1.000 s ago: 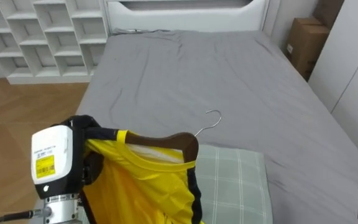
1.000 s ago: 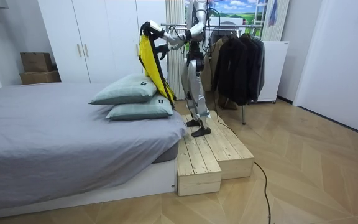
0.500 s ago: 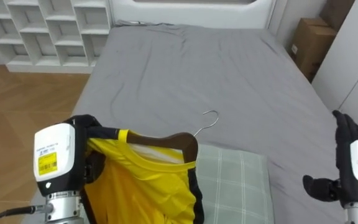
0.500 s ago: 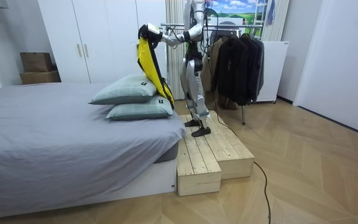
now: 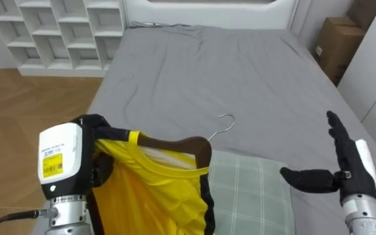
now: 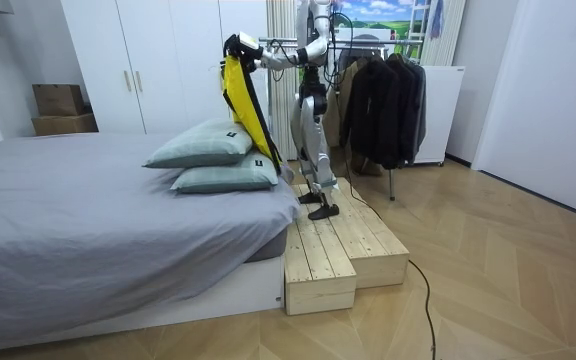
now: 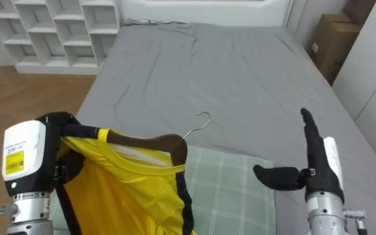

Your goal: Hang clothes

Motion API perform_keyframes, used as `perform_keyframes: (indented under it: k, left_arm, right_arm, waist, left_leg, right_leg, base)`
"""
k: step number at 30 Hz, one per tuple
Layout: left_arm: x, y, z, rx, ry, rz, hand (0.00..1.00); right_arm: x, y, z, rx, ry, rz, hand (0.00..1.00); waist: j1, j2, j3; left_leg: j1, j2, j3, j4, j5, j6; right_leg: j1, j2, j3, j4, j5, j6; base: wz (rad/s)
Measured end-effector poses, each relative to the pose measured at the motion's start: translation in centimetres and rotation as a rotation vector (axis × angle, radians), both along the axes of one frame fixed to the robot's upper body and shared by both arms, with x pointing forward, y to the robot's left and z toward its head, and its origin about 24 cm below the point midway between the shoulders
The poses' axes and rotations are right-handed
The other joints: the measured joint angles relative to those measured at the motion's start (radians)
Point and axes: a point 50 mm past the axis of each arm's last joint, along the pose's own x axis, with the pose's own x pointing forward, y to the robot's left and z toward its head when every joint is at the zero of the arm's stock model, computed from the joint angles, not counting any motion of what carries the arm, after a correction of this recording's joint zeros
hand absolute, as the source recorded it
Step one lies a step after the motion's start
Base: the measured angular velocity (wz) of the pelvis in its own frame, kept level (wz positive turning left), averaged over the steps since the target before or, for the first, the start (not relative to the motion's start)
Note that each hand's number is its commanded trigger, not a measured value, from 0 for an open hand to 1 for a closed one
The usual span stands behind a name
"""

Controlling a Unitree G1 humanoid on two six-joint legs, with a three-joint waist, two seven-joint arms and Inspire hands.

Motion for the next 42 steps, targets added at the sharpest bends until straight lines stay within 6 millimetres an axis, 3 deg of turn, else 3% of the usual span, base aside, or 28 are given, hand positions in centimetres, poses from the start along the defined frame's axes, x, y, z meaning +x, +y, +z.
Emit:
perform_keyframes:
  k: [6, 12, 21, 29, 37, 42]
  left_arm:
    - [0.0, -0.4, 0.0, 0.007, -0.007, -0.022, 1.0]
    - [0.0, -0.9, -0.1, -0.016, -0.006, -0.027, 1.0]
    - [0.0, -1.2, -0.4, -0.027, 0.003, -0.025, 1.0]
    - [0.0, -1.4, -0.5, -0.023, 0.01, -0.032, 1.0]
    - [0.0, -1.4, -0.6, -0.026, 0.016, -0.019, 1.0]
    - [0.0, -1.3, -0.6, -0.027, 0.018, -0.015, 1.0]
  right_arm:
    - [0.0, 2.2, -2.1, 0.141, 0.115, 0.212, 0.0]
    - [-1.3, 2.4, -5.9, 0.395, 0.262, 0.2, 0.0]
    - [-0.9, 2.4, -7.0, 0.477, 0.317, 0.209, 0.0]
    - [-1.5, 2.4, -8.0, 0.511, 0.368, 0.241, 0.0]
    - [-2.2, 2.7, -9.0, 0.546, 0.422, 0.242, 0.0]
    - [-1.4, 2.9, -8.5, 0.565, 0.401, 0.252, 0.0]
  waist:
    - [0.014, 0.003, -0.0003]
    - [0.029, -0.001, -0.0022]
    - [0.028, -0.017, -0.0074]
    - [0.027, -0.032, -0.001]
    - [0.028, -0.029, 0.0009]
    - [0.027, -0.022, 0.0053]
  left_leg:
    - [0.0, 0.001, -0.002, 0.001, 0.0, 0.0]
    - [-0.006, -0.001, -0.003, 0.0, 0.0, 0.0]
    - [-0.014, -0.001, -0.006, 0.0, 0.0, 0.0]
    - [-0.012, 0.0, -0.006, 0.001, 0.0, 0.0]
    - [-0.013, 0.0, -0.006, 0.001, 0.0, 0.0]
    - [-0.014, -0.001, -0.006, 0.001, 0.0, 0.0]
  right_leg:
    - [-0.002, 0.001, -0.001, 0.001, 0.001, -0.001]
    - [-0.004, 0.0, -0.003, 0.0, 0.002, 0.0]
    - [-0.011, 0.002, -0.007, 0.001, 0.002, -0.001]
    - [-0.007, 0.001, -0.006, -0.002, 0.002, -0.001]
    - [-0.008, 0.001, -0.007, -0.004, 0.002, -0.001]
    - [-0.01, 0.001, -0.006, -0.003, 0.002, -0.001]
  base:
    - [0.0]
    - [0.01]
    - [0.0]
    - [0.0]
    - [0.0]
    - [0.0]
